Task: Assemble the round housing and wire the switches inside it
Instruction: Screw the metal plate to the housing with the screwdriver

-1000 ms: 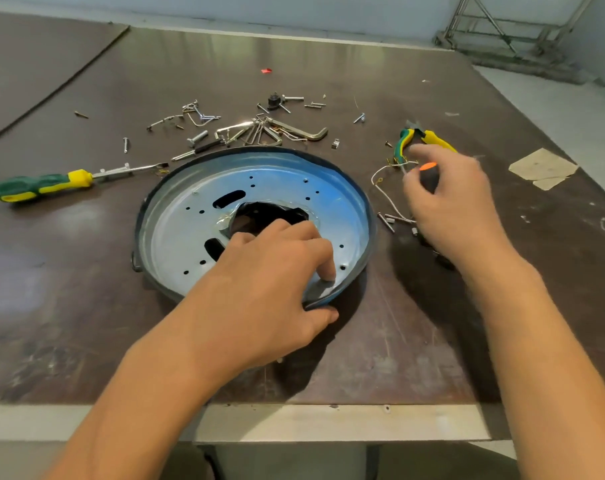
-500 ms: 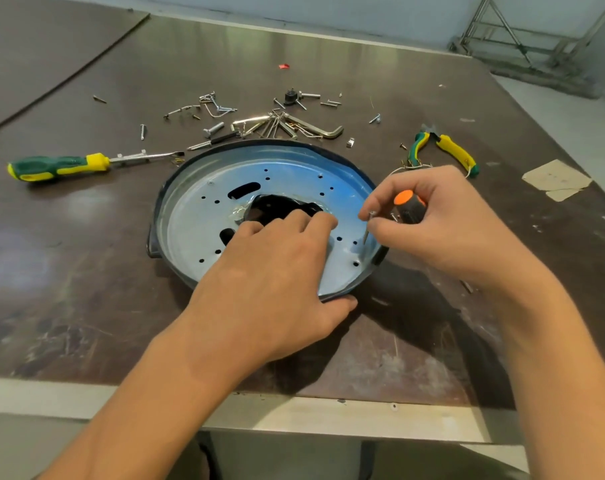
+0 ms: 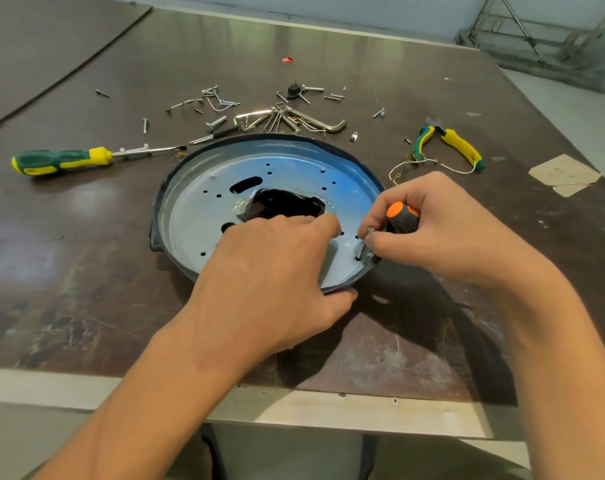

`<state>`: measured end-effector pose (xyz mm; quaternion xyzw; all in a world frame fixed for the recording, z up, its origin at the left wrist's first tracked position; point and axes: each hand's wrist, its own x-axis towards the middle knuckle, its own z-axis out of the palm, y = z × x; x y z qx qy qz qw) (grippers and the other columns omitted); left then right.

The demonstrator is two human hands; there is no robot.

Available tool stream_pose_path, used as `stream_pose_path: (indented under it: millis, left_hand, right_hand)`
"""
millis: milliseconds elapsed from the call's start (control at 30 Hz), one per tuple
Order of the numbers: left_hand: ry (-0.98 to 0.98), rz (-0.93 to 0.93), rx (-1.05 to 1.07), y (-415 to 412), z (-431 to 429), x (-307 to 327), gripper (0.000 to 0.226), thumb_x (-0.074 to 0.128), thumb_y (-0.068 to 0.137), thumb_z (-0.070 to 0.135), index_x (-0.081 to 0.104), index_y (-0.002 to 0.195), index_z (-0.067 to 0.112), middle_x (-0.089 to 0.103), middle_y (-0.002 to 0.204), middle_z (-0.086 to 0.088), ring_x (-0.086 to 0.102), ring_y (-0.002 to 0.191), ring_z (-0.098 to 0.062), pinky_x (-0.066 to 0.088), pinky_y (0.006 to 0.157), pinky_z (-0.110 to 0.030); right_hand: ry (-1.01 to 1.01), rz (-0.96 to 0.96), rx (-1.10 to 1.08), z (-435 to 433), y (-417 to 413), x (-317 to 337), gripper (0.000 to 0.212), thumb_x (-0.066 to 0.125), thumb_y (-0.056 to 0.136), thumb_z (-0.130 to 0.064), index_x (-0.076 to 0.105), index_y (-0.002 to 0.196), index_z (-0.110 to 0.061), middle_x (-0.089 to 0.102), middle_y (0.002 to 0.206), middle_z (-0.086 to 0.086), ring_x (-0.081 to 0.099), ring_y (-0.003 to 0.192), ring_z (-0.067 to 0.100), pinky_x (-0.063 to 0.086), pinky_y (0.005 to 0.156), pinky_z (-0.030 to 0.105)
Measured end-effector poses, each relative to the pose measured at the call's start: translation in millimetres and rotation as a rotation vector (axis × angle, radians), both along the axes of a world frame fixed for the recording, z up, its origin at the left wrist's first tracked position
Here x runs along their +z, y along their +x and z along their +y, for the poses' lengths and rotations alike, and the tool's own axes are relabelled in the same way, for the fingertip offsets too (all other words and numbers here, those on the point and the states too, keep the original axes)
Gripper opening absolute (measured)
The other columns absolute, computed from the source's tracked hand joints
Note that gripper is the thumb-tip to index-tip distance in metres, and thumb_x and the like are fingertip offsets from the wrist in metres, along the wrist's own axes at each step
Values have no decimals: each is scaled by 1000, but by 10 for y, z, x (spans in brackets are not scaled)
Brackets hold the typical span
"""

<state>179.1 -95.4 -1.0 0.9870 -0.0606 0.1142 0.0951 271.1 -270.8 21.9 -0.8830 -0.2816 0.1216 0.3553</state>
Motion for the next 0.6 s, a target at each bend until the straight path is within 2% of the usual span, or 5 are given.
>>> stream_pose_path:
  millis: [100,267,400,500,600]
  left_hand:
    - [21,-12,13,-7,-11,10,55,51,72,73,56,111,34,67,89,12,62,74,-13,37,56,-29]
    - [38,-21,27,1,-11,4,61,51,73,75,57,115,31,68,94,11,62,77,-14,45,60,-31]
    - [86,-32,29,11,-21,9,57,51,74,75,61,110,32,66,81,11,57,68,-12,35,55,-28]
    - [98,-47,30,20,-17,1,55,50,75,75,61,109,33,63,75,11,56,66,-12,36,55,-28]
    - [104,-65,27,17,-10,-15,55,48,75,76,62,107,34,61,70,12,55,63,-12,38,55,-28]
  right_hand:
    - [-17,4,1,-3,4,5,13,74,78,-7,77,74,-19,71,68,-7,62,63,10,52,63,21]
    - [-55,19,40,-9,17,-4,9,72,79,-17,77,76,-24,71,71,-2,63,72,26,53,67,38]
    - [-41,40,59,-35,25,-5,8,71,79,-22,78,77,-25,73,72,-3,64,66,15,53,65,29]
    - [-18,46,58,-56,39,-16,8,72,76,-25,79,79,-25,75,77,-4,68,73,14,55,72,28]
    - [28,42,57,-54,43,-54,8,73,81,-24,79,76,-24,72,71,-1,62,65,13,50,65,28]
